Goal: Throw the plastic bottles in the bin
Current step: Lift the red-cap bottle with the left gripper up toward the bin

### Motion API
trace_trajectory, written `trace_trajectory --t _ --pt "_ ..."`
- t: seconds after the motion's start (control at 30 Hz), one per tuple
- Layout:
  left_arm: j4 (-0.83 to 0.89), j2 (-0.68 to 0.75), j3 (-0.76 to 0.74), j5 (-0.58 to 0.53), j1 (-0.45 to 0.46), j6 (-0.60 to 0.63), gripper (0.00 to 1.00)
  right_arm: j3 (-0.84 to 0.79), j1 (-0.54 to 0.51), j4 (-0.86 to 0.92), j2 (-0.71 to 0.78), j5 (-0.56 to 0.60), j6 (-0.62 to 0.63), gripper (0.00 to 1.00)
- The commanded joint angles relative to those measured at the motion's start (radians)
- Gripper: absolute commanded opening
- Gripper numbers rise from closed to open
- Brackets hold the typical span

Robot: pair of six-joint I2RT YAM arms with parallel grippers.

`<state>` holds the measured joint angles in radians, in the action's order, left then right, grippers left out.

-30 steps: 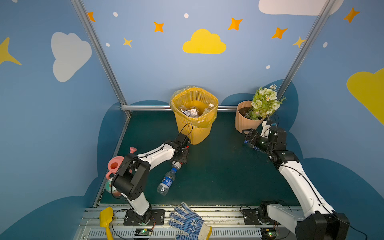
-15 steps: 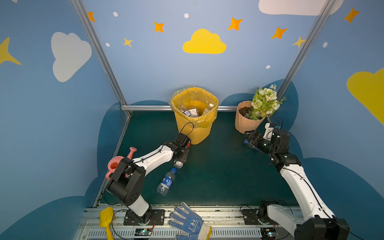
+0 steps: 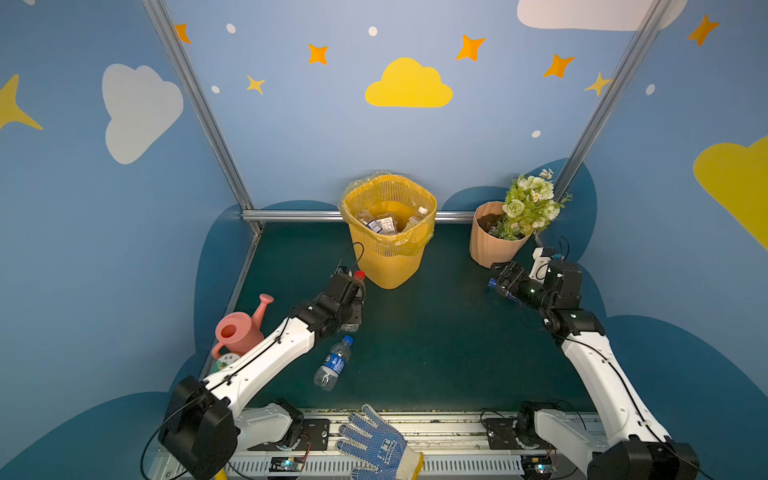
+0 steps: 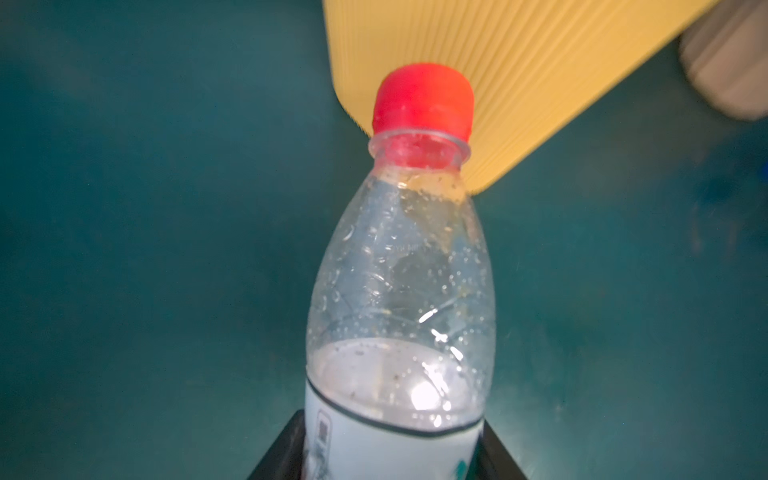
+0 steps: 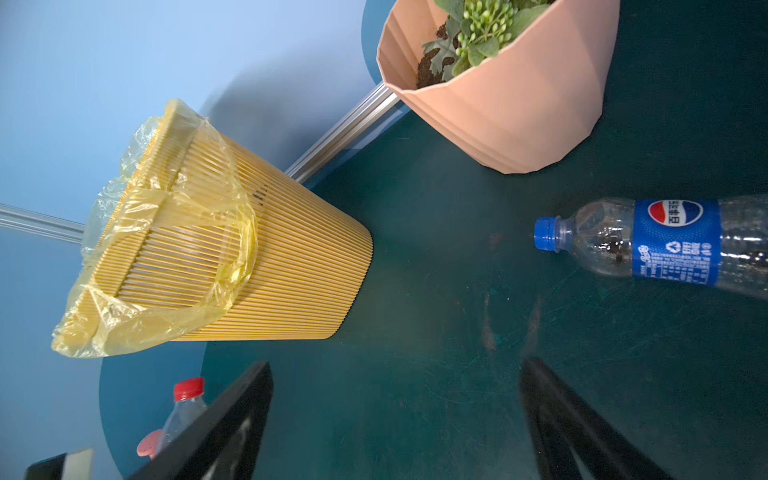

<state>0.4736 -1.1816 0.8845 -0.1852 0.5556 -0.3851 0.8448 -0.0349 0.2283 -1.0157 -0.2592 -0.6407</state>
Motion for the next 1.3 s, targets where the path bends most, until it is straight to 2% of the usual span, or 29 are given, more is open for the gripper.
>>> trace_trajectory --t 0.0,0.13,0.33,0.47,0.67,0.77,0.83,0.9,0.97,1.03,1.07,1.1,1.17,1.23,1.27 --pt "-0.047 0.119 -0.007 -0.133 -0.002 -0.045 0.51 -0.013 0.003 -0.02 0.017 -0.02 -0.011 0.9" --pt "-0.129 0.254 0.02 -0.229 -0.002 0.04 0.52 -0.017 0.004 -0.018 0.022 -0.021 -0.011 0.9" --pt "-0.413 0.374 0.099 -0.222 0.0 0.277 0.52 -0.033 0.004 -0.015 0.038 -0.019 -0.013 0.91" --pt "-0.589 0.342 0.184 -0.143 0.002 0.412 0.51 -0.045 0.004 -0.011 0.049 -0.014 -0.014 0.9" --pt "-0.787 0.18 0.295 -0.017 0.009 0.502 0.51 -0.065 0.006 0.009 0.081 0.009 -0.017 0.9" --pt "-0.755 0.028 0.408 -0.006 0.007 0.516 0.52 -0.065 0.006 0.028 0.096 0.018 -0.014 0.91" --pt "-0.705 -0.089 0.497 -0.038 -0.005 0.458 0.53 -0.063 0.007 0.04 0.106 0.02 -0.009 0.9" --pt "-0.605 -0.21 0.605 0.04 -0.038 0.402 0.55 -0.059 0.011 0.056 0.118 0.024 0.0 0.9" --pt "-0.479 -0.343 0.735 0.122 -0.063 0.344 0.59 -0.059 0.016 0.066 0.128 0.03 0.006 0.91" --pt "-0.26 -0.486 0.91 0.17 -0.073 0.293 0.63 -0.057 0.022 0.073 0.136 0.026 0.007 0.9" --pt "-0.172 -0.537 0.992 0.183 -0.073 0.284 0.67 -0.056 0.024 0.076 0.139 0.025 0.008 0.91" --pt "-0.074 -0.58 1.063 0.189 -0.073 0.275 0.77 -0.055 0.029 0.081 0.141 0.024 0.01 0.91" --pt "-0.008 -0.594 1.116 0.19 -0.071 0.285 0.84 -0.053 0.034 0.084 0.146 0.026 0.016 0.91" --pt "-0.084 -0.523 1.047 0.165 -0.071 0.273 0.98 -0.05 0.044 0.088 0.143 0.027 0.022 0.91" --pt "-0.154 -0.476 0.989 0.162 -0.07 0.284 1.0 -0.049 0.048 0.091 0.137 0.028 0.024 0.91"
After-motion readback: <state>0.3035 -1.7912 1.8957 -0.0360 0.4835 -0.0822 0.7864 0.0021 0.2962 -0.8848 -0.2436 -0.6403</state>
